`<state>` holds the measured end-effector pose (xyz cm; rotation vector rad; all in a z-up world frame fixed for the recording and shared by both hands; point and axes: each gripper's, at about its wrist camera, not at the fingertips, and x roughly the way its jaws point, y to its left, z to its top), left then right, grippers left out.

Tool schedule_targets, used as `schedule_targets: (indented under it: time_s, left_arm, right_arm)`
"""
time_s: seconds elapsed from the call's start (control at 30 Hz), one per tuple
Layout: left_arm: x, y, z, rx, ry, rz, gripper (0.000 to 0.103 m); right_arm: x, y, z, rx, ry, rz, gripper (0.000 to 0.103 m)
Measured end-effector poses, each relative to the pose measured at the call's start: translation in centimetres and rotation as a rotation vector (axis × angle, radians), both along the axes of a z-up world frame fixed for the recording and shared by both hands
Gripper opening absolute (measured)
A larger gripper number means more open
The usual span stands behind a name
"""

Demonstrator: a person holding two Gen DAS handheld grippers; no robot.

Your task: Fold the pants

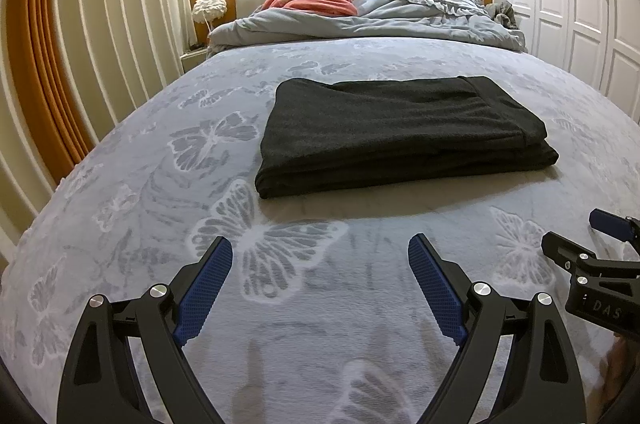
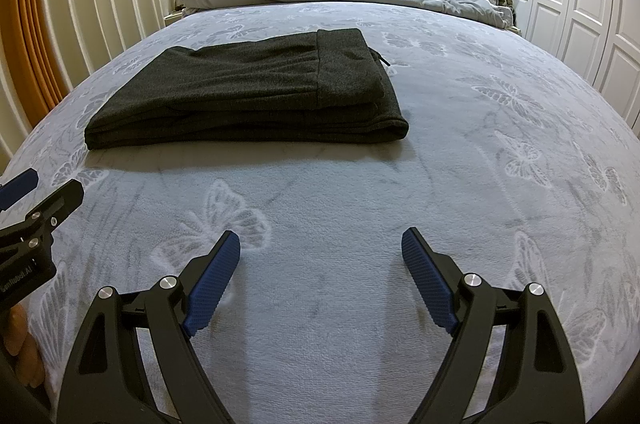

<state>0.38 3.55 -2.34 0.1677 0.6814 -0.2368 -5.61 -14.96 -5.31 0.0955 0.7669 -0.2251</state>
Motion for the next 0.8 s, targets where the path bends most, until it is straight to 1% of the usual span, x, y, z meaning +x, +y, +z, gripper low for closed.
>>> schedule_targets:
  time_s: [0.33, 0.47, 0.53, 0.7, 0.77, 0.8]
  left_arm:
    - [-0.1, -0.2, 0.0, 0.013, -0.005, -0.001, 0.087]
    - [0.0, -0.1, 0.2, 0.001, -0.002, 0.002, 0.091]
    - [-0.1, 0.2, 0.5, -0.017, -0.018, 0.005, 0.091]
    - [-0.3, 0.3, 0.6, -0.034, -0.028, -0.012, 0.091]
    - [-0.3, 0.1, 0.5, -0.026, -0.023, -0.014, 0.091]
    - [-0.2, -0.1, 0.4, -0.018, -0.013, -0.015, 0.091]
  right_arm:
    - [0.0, 0.0, 0.0, 0.002, 0.0, 0.0, 0.081]
    - [0.1, -0.2, 0.0, 0.017, 0.012, -0.006, 0.081]
    - [0.2, -0.3, -0.1, 0.025, 0.027, -0.021, 0.086]
    - [0.3, -0.9, -0.3, 0.034, 0.048, -0.037, 0.087]
    - [0.1, -0.9, -0.2, 0.027, 0.049, -0.042, 0.088]
    - [0.1, -0.9, -0.1, 0.025, 0.047, -0.041, 0.09]
